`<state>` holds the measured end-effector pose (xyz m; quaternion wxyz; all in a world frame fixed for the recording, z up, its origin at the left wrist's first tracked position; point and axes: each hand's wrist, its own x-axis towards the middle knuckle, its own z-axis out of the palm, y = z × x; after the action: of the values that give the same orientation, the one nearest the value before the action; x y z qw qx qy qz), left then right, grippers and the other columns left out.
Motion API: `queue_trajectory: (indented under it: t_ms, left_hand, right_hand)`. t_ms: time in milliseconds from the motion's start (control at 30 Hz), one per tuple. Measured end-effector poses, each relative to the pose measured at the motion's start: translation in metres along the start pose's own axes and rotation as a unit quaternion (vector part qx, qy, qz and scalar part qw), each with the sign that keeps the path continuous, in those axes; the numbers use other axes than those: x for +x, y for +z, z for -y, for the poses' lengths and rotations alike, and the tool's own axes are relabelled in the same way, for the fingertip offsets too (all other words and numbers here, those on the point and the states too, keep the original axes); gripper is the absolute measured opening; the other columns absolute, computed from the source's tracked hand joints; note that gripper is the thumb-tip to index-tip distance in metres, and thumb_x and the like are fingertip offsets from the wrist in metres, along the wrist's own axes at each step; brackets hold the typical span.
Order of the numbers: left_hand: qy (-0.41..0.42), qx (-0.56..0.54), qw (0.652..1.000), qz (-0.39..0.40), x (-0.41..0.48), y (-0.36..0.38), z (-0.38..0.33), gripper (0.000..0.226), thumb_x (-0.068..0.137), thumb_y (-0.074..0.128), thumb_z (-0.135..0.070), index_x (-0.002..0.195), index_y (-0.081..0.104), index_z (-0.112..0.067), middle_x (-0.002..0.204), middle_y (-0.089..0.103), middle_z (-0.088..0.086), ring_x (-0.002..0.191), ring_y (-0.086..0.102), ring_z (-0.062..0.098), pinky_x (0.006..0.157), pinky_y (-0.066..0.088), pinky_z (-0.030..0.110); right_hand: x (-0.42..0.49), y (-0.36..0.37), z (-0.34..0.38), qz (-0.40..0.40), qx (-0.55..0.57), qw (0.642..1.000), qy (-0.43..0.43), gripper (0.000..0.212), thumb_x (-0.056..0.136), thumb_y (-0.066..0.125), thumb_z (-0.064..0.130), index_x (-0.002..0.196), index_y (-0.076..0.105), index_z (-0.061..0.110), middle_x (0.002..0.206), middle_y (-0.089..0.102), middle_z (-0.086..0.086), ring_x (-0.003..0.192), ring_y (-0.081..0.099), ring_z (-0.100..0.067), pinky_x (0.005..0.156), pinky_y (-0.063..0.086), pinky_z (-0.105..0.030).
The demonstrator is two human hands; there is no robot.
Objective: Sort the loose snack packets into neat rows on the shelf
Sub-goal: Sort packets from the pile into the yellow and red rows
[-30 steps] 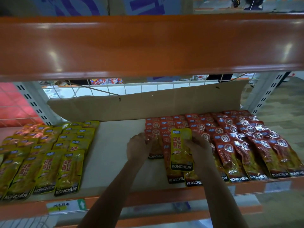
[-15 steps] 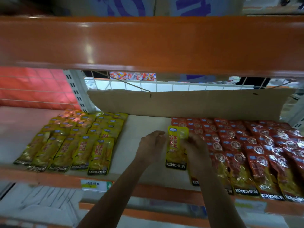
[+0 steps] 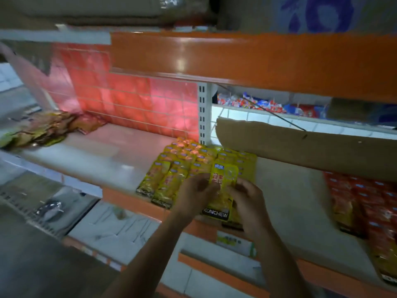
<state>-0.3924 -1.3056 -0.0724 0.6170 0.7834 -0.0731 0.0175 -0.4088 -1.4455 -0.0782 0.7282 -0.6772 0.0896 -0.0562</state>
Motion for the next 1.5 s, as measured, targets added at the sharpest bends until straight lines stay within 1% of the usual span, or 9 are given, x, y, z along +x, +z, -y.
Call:
queue_trajectory:
  t_ms: [200,333,467,700,933,1033,1133,1267,1500]
  left_hand:
    - [-0.025,0.049,0.998,0.034,0.011,-0.098,0.024,0.032,0.085,0.067,-0.005,0.064,0.06,-0.026,0.048,0.053,-0.013,0.051,0.046,-0.01,0.054,0.038,0.015]
    - [-0.069,0.011,0.997,0.022,0.021,-0.137,0.039,0.007,0.08,0.074,-0.016,0.076,0.07,-0.019,0.072,0.071,-0.003,0.068,0.06,0.006,0.072,0.047,0.03]
    - [-0.064,-0.03,0.997,0.036,0.04,-0.155,0.04,0.006,0.082,0.07,-0.018,0.082,0.071,-0.012,0.075,0.069,0.002,0.068,0.059,0.011,0.066,0.045,0.027]
    - [-0.098,0.051,0.99,-0.091,0.123,-0.191,0.053,0.017,0.069,0.065,-0.03,0.083,0.073,-0.024,0.083,0.074,0.003,0.081,0.07,0.024,0.072,0.054,0.039]
    - [-0.135,0.209,0.966,-0.075,0.187,-0.201,0.076,0.03,0.079,0.075,-0.027,0.107,0.072,-0.016,0.096,0.073,0.01,0.091,0.068,0.026,0.08,0.053,0.031]
    - [-0.161,0.161,0.972,-0.054,0.198,-0.198,0.086,0.038,0.074,0.08,-0.024,0.11,0.068,-0.015,0.093,0.073,0.012,0.086,0.069,0.026,0.079,0.057,0.039]
    - [-0.141,0.169,0.975,-0.025,0.21,-0.199,0.096,0.039,0.077,0.077,-0.025,0.114,0.066,-0.023,0.093,0.073,0.01,0.085,0.069,0.025,0.08,0.057,0.042]
    - [-0.08,0.265,0.961,0.009,0.214,-0.196,0.098,0.031,0.085,0.069,-0.036,0.114,0.066,-0.028,0.098,0.072,0.006,0.093,0.067,0.023,0.085,0.052,0.031]
    - [0.002,0.38,0.922,0.07,0.225,-0.198,0.103,0.032,0.091,0.056,-0.044,0.12,0.063,-0.032,0.114,0.065,0.005,0.102,0.061,0.021,0.085,0.044,0.029]
  right_hand:
    - [0.005,0.094,-0.003,-0.041,-0.002,0.999,-0.008,0.009,0.081,0.069,0.006,0.085,0.065,0.013,0.076,0.063,-0.002,0.074,0.056,-0.016,0.069,0.045,-0.031]
    - [0.013,0.132,0.0,-0.037,-0.005,0.999,0.015,0.02,0.083,0.069,0.008,0.078,0.061,0.025,0.077,0.064,0.007,0.072,0.057,-0.012,0.067,0.046,-0.03]
    - [0.033,0.158,0.002,-0.009,-0.029,0.999,0.014,0.012,0.085,0.067,0.009,0.092,0.065,0.019,0.08,0.064,0.004,0.078,0.059,-0.014,0.07,0.047,-0.031]
    - [0.085,0.175,0.004,-0.025,-0.099,0.994,-0.023,0.022,0.08,0.067,0.025,0.102,0.065,0.023,0.098,0.068,-0.004,0.093,0.064,-0.019,0.083,0.051,-0.036]
    - [0.127,0.179,0.006,-0.044,-0.176,0.983,-0.014,0.027,0.092,0.06,0.015,0.1,0.065,-0.01,0.1,0.067,-0.026,0.096,0.063,-0.039,0.084,0.05,-0.044]
    - [0.138,0.182,0.007,-0.057,-0.176,0.982,-0.031,0.025,0.092,0.056,0.004,0.107,0.062,-0.014,0.107,0.064,-0.03,0.101,0.06,-0.041,0.077,0.048,-0.026]
    - [0.143,0.191,0.01,-0.081,-0.162,0.983,-0.04,0.022,0.09,0.056,-0.004,0.109,0.063,-0.01,0.104,0.064,-0.022,0.098,0.059,-0.033,0.065,0.039,-0.005]
    - [0.149,0.202,0.009,-0.084,-0.185,0.979,-0.024,0.018,0.089,0.059,0.013,0.105,0.066,0.017,0.098,0.066,0.0,0.093,0.061,-0.015,0.077,0.044,-0.025]
    - [0.154,0.227,0.005,-0.142,-0.21,0.967,-0.022,0.021,0.089,0.06,0.016,0.108,0.067,0.018,0.096,0.067,0.001,0.087,0.06,-0.012,0.074,0.045,-0.025]
